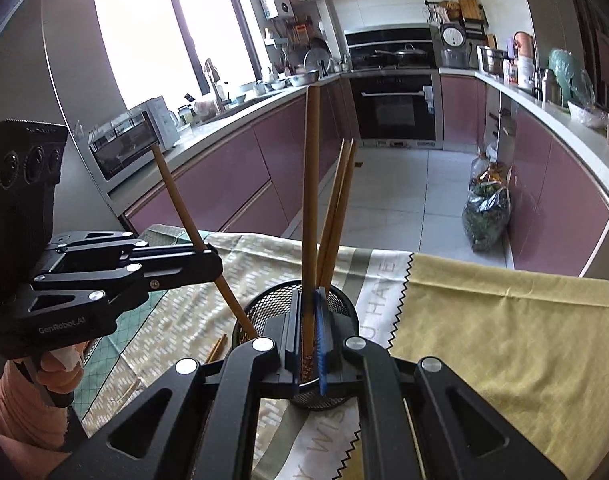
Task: Organize utensils
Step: 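Drop the chopstick into the mesh cup and open the right gripper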
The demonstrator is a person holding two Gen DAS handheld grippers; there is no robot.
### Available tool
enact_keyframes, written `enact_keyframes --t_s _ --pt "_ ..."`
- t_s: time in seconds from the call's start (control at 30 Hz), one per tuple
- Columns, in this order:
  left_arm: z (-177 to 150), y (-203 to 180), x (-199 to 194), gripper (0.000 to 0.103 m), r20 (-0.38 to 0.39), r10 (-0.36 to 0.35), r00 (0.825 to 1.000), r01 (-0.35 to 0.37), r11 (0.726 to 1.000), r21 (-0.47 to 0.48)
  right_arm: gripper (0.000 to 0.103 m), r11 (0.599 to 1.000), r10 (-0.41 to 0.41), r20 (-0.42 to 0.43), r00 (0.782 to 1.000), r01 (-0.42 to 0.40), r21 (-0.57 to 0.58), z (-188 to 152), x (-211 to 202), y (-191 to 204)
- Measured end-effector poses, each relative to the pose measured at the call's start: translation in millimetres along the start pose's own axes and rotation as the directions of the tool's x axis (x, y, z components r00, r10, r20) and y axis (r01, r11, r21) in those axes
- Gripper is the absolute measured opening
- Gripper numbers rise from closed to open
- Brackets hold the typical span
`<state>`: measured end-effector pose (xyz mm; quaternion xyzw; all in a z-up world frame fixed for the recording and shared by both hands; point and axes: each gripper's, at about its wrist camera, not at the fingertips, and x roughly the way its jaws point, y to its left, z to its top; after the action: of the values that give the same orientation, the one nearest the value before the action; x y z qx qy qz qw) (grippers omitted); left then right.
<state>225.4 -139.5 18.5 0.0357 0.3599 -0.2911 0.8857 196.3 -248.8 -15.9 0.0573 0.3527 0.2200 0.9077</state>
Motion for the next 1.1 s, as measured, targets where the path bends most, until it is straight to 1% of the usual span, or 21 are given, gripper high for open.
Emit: enact_keyframes --t_s 0.13,0.37,0.4,0.6,0.7,0.73,0.8,0.93,0.97,1.03,1.07,1.1 --pt "3.9 4.5 8.6 0.007 -0.004 0.001 1.000 -0.001 1.000 -0.016 0.006 1.000 -0.003 -0.014 1.000 0.003 0.012 -0.8 8.1 -2.1" --pt "12.0 7.9 26.4 0.008 -0.010 0.005 1.000 -0.006 0.999 -0.042 0.006 1.000 -0.011 -0.011 1.000 0.011 0.026 3.1 13.3 -2.4" --pt "12.3 9.5 29.7 0.008 -0.015 0.003 1.000 -0.004 0.999 -0.050 0.008 0.999 -0.012 -0.009 1.000 0.012 0.031 3.5 13.6 -3.1" --pt "4.9 15.7 37.9 0.010 -0.018 0.003 1.000 -0.004 0.996 -0.085 0.008 0.999 -0.014 0.005 1.000 0.014 0.044 3.0 12.8 -4.1" --pt "-2.1 19.5 31.7 0.010 -0.001 0.013 1.000 -0.013 0.996 -0.087 0.008 0.999 -0.015 0.011 1.000 0.015 0.041 1.6 10.8 -2.2" --pt "-4.5 20.0 28.4 0.011 0.009 0.017 1.000 -0.016 0.996 -0.087 0.008 0.999 -0.015 0.013 1.000 0.014 0.040 1.3 9.6 -1.9" --pt "-9.8 20.9 19.9 0.012 0.033 0.025 0.999 -0.022 0.996 -0.090 0.009 0.999 -0.008 0.023 1.000 0.008 0.034 0.1 7.3 0.2" --pt "-22.9 21.9 -2.7 0.018 0.089 0.054 0.995 -0.046 0.995 -0.088 0.009 1.000 0.004 0.035 0.999 -0.005 0.023 -2.9 1.2 5.5" --pt "-25.9 21.7 -8.9 0.020 0.103 0.065 0.993 -0.057 0.995 -0.085 0.011 1.000 0.010 0.041 0.999 -0.011 0.019 -4.4 -1.7 7.9" --pt "-33.5 21.9 -23.3 0.023 0.138 0.094 0.986 -0.084 0.993 -0.081 0.018 1.000 0.029 0.055 0.998 -0.029 0.001 -7.6 -9.1 14.2" --pt "-37.7 22.4 -30.5 0.024 0.152 0.110 0.982 -0.098 0.992 -0.082 0.024 0.999 0.037 0.062 0.997 -0.036 -0.012 -9.1 -13.1 18.2" --pt "-41.6 22.8 -36.5 0.025 0.165 0.122 0.979 -0.109 0.990 -0.084 0.027 0.999 0.037 0.072 0.997 -0.035 -0.033 -12.7 -18.5 23.8"
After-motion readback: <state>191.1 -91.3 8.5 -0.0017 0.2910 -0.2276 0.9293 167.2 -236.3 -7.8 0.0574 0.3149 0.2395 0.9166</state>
